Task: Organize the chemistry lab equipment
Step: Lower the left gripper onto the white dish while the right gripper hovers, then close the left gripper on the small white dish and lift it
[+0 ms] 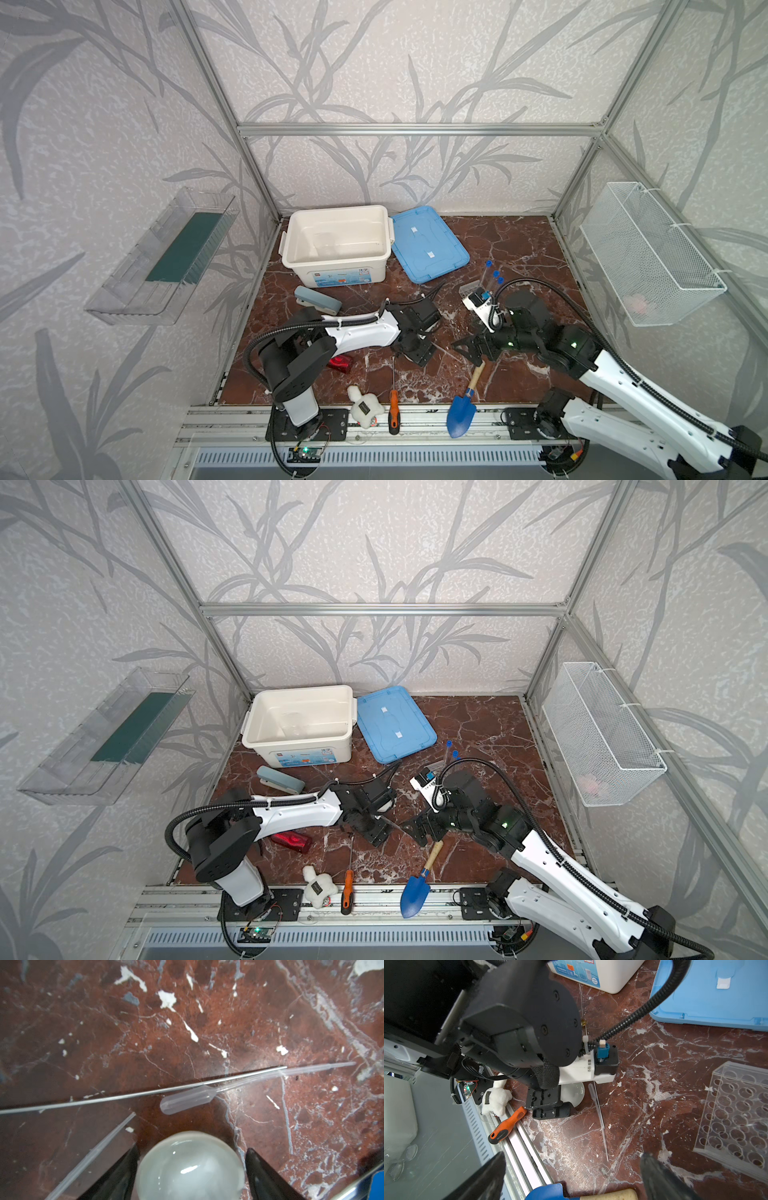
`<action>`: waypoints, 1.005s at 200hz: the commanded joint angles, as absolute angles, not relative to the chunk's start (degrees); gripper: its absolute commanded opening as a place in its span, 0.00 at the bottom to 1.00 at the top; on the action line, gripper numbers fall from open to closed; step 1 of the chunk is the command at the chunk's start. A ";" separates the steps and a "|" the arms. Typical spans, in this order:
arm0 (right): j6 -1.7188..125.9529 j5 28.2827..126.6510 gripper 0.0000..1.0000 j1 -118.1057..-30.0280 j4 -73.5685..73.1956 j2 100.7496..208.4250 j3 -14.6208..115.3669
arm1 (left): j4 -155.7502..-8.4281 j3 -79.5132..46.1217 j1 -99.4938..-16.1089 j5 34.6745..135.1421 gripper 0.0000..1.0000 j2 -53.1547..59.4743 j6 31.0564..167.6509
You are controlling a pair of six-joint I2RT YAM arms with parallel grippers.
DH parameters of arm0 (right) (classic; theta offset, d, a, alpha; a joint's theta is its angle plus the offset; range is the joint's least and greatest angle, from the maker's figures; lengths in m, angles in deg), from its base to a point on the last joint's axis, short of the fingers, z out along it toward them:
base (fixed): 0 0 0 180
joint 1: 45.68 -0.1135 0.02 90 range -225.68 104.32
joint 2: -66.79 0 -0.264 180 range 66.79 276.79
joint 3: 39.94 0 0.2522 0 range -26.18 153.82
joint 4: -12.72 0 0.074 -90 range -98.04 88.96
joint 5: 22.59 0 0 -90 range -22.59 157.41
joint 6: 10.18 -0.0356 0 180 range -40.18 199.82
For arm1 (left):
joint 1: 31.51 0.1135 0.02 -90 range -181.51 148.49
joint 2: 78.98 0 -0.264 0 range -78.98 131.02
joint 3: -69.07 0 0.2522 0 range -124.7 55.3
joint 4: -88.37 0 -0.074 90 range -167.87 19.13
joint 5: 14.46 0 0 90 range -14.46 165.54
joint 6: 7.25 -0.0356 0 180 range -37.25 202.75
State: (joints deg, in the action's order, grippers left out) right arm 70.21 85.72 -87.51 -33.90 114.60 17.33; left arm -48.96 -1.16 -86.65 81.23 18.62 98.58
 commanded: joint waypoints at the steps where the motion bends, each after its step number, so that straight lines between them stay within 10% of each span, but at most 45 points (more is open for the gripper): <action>1: 70.49 85.25 0.98 -87.26 -34.54 114.87 18.53 | -47.92 -0.88 -87.28 77.89 0.79 19.19 99.26; 201: 70.38 85.36 0.98 -87.26 -31.03 116.01 18.78 | -49.89 -0.58 -86.62 76.19 0.56 13.08 106.42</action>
State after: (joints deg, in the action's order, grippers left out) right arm 70.21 85.44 -87.51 -32.50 115.98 17.37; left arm -49.71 -0.66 -87.13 77.06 16.72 104.90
